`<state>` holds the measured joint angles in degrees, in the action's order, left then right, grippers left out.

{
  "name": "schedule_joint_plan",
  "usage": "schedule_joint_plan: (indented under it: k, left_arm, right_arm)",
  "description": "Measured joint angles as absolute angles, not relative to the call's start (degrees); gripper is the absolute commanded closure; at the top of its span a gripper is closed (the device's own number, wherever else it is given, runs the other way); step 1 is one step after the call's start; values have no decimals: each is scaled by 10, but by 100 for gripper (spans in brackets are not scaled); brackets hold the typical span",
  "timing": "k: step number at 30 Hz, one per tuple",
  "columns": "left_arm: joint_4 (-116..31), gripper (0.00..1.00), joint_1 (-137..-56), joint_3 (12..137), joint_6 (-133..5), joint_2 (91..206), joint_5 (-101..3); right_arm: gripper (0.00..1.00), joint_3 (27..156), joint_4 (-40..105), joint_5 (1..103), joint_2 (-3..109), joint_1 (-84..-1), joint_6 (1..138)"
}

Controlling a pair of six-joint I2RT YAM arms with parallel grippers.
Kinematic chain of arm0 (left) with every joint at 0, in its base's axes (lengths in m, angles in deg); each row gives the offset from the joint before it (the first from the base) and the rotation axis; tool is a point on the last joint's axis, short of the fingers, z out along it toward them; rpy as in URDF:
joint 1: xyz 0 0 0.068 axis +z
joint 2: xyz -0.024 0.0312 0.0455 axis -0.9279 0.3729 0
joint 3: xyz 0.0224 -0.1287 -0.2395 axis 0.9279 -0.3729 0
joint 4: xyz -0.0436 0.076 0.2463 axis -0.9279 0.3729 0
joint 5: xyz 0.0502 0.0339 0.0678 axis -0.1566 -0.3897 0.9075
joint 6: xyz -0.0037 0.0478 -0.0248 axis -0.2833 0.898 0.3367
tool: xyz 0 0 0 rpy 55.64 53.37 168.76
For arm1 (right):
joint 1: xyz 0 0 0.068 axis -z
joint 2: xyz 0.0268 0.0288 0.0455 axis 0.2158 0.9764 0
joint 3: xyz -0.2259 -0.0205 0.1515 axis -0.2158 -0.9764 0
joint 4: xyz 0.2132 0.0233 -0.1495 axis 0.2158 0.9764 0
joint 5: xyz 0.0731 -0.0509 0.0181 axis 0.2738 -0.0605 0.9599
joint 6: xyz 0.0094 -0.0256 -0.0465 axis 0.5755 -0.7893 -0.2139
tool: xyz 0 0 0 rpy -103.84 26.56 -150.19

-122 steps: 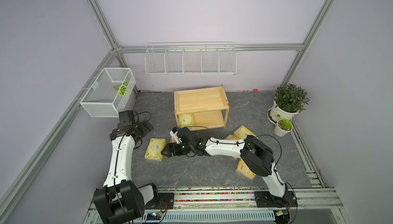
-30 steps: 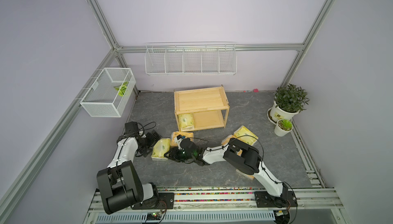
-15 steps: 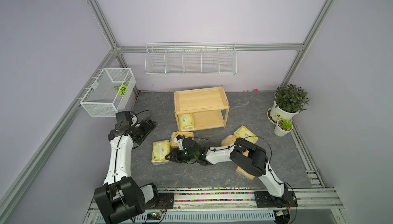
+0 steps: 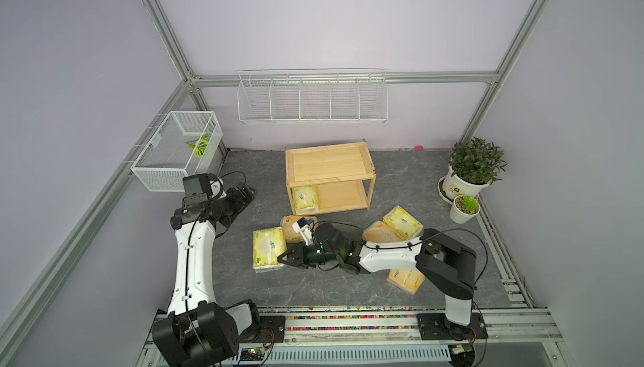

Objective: Place the tissue boxes on the shelf by color
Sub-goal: Pick up the box of tissues from the center of the board, then place a box of tissues on the shelf.

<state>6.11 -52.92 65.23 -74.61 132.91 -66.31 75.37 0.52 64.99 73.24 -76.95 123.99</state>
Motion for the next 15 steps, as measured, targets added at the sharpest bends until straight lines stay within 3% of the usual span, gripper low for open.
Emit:
schedule_joint_plan:
  k: [15]
  left_arm:
    - [59, 0, -598, 696, -769, 1339, -663]
  right_arm:
    - [79, 576, 35, 634, 583, -610, 1213]
